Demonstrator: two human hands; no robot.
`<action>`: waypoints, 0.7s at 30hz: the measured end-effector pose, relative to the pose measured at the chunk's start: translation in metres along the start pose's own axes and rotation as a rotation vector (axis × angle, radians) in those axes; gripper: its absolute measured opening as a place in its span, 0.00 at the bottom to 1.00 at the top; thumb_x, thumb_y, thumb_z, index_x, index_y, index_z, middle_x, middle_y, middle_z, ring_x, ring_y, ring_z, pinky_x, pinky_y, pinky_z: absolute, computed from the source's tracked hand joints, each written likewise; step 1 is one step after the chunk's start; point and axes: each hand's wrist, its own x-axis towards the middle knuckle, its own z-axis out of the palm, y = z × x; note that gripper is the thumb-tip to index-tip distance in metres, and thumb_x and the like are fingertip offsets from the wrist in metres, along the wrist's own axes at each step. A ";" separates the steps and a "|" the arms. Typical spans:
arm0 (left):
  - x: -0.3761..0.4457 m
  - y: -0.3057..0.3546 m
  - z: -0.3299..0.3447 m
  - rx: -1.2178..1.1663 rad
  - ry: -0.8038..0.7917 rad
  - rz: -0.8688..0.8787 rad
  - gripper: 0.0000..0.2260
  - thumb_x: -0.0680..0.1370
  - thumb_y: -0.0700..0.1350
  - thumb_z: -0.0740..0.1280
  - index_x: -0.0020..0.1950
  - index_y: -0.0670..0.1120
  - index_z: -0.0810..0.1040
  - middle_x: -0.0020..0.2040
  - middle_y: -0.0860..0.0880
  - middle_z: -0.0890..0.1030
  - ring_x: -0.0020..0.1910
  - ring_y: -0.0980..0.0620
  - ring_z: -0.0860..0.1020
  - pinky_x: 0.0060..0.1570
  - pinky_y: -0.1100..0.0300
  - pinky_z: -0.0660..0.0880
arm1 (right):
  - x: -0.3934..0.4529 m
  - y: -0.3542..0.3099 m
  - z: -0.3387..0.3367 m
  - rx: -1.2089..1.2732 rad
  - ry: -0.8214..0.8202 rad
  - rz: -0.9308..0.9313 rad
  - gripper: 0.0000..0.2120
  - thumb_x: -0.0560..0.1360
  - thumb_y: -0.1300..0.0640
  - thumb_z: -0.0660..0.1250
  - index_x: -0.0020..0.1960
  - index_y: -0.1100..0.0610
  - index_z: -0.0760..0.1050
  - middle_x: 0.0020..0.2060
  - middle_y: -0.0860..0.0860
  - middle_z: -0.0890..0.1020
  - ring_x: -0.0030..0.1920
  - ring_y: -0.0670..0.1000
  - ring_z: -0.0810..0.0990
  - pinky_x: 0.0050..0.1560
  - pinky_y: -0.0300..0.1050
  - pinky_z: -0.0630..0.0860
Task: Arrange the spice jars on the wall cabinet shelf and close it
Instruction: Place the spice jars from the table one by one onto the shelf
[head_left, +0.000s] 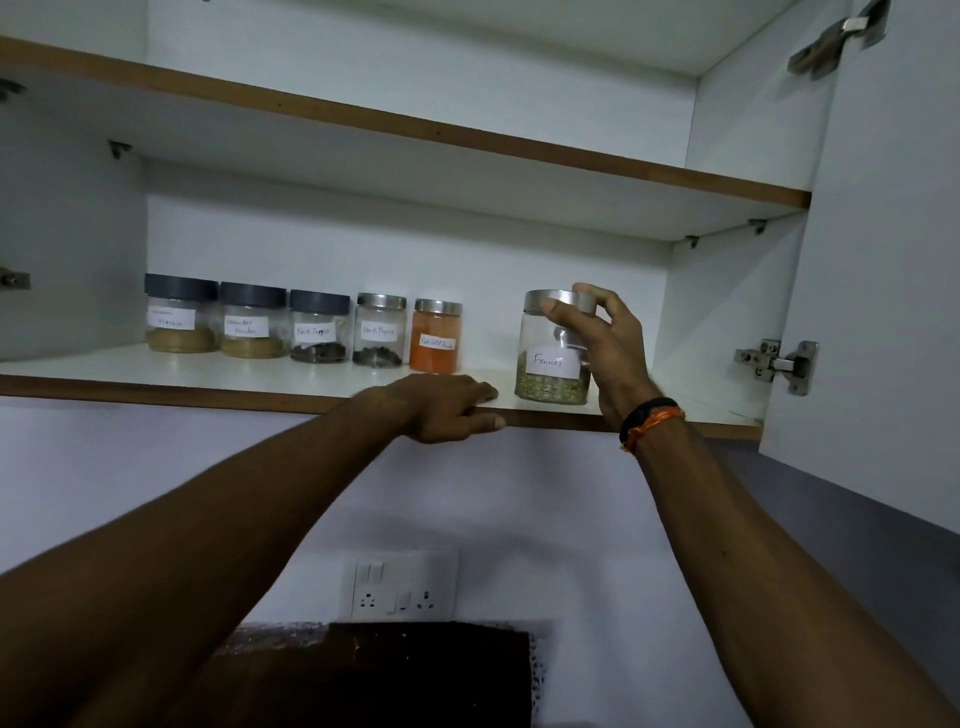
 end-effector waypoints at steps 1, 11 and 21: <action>0.003 -0.003 0.000 0.004 -0.013 0.018 0.31 0.82 0.65 0.52 0.79 0.50 0.61 0.73 0.46 0.72 0.68 0.46 0.73 0.67 0.50 0.71 | 0.006 0.004 0.001 -0.015 0.006 -0.007 0.24 0.72 0.54 0.77 0.65 0.55 0.75 0.52 0.51 0.82 0.44 0.47 0.84 0.35 0.35 0.79; 0.008 -0.011 0.005 0.050 0.041 0.099 0.30 0.82 0.65 0.52 0.78 0.49 0.63 0.70 0.45 0.74 0.64 0.46 0.75 0.64 0.49 0.74 | 0.074 0.051 0.025 -0.035 0.030 0.050 0.24 0.69 0.54 0.79 0.62 0.57 0.76 0.60 0.57 0.80 0.57 0.58 0.82 0.46 0.47 0.81; 0.008 -0.009 0.004 0.073 0.088 0.120 0.29 0.82 0.63 0.53 0.77 0.47 0.66 0.68 0.45 0.77 0.63 0.48 0.77 0.61 0.53 0.73 | 0.115 0.086 0.047 -0.208 -0.165 0.108 0.26 0.70 0.51 0.79 0.59 0.55 0.69 0.61 0.60 0.77 0.54 0.58 0.80 0.56 0.59 0.79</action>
